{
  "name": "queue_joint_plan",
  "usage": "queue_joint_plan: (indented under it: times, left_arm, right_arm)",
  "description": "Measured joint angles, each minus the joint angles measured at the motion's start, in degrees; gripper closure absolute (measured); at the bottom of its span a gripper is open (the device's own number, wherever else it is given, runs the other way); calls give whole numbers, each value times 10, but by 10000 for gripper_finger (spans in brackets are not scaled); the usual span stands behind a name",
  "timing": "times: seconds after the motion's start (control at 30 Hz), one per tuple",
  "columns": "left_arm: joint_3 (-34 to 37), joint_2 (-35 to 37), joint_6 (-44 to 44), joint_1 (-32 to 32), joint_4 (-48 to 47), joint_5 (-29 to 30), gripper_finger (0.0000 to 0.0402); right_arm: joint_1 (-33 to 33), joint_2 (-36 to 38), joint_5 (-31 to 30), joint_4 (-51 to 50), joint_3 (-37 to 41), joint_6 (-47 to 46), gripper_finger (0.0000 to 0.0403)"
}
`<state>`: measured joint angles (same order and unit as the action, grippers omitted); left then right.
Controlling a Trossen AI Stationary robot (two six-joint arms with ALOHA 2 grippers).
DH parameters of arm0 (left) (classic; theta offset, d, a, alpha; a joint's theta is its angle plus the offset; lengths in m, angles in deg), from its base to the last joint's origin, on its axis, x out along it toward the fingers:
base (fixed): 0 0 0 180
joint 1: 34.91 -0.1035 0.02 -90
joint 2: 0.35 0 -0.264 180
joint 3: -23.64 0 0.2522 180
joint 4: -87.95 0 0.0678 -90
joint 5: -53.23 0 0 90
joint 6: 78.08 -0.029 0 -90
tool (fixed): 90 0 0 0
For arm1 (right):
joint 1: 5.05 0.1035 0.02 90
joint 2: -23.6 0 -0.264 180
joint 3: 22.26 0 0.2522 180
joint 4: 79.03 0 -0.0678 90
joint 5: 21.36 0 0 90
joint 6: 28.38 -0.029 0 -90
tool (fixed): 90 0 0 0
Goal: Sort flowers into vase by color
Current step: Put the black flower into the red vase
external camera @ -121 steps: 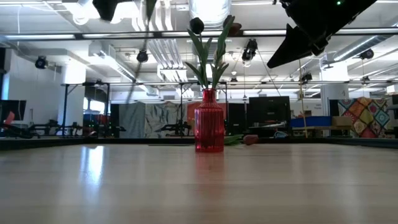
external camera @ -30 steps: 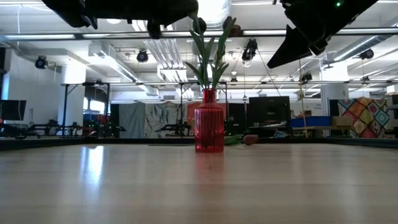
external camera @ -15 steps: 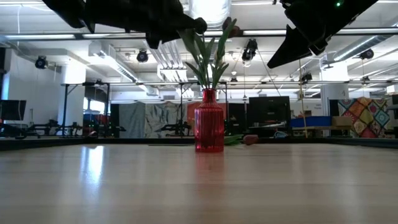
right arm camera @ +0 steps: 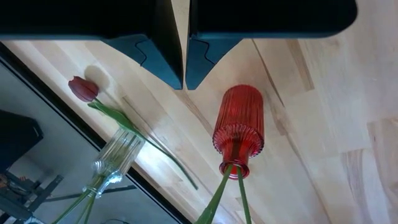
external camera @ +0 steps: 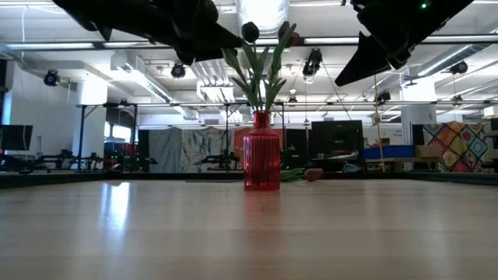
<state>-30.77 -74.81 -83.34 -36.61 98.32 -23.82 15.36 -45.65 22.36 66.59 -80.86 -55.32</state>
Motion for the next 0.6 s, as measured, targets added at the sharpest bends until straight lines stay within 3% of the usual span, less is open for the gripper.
queue_joint_plan:
  times: [0.6]
  left_arm:
    - [0, 54, 4, 2, -146, 30, 180]
  right_arm:
    - [0, 0, 23, -1, 0, 7, 390]
